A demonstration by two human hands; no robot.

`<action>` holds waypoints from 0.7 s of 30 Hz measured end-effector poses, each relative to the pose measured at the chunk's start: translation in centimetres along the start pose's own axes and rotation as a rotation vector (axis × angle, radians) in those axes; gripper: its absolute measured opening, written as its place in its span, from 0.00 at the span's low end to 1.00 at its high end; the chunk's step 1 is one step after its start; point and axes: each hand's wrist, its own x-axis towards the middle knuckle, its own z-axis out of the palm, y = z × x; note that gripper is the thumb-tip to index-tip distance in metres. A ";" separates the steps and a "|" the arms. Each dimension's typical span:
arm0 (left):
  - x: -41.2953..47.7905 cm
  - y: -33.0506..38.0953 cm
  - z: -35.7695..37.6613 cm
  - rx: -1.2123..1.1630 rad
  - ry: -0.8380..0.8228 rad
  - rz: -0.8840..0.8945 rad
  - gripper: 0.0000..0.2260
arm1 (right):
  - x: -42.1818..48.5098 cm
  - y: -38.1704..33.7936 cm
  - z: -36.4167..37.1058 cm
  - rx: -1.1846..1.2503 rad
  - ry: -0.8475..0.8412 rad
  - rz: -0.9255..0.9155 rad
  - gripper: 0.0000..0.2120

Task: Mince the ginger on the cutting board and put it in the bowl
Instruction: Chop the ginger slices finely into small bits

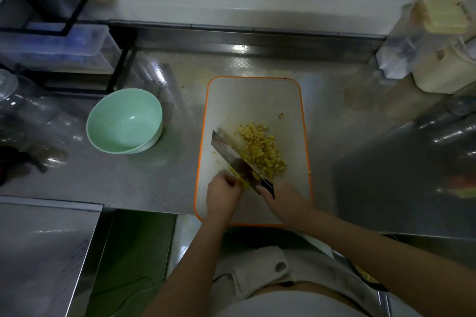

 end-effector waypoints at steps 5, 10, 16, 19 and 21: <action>0.1 0.1 0.0 0.002 -0.011 -0.007 0.07 | 0.3 0.0 -0.1 0.001 -0.003 -0.007 0.17; 0.1 0.1 -0.1 0.023 -0.005 -0.014 0.07 | 1.3 -0.4 0.3 0.032 -0.023 -0.007 0.17; 0.2 0.2 -0.2 0.054 -0.009 -0.029 0.08 | 2.1 -1.0 0.9 0.003 0.017 -0.036 0.15; 0.2 0.2 -0.2 0.066 -0.016 -0.013 0.09 | 2.2 -0.5 1.6 0.014 0.034 -0.019 0.17; 0.2 0.1 -0.2 0.069 -0.014 0.001 0.09 | 2.3 -0.3 1.7 0.022 0.029 -0.017 0.17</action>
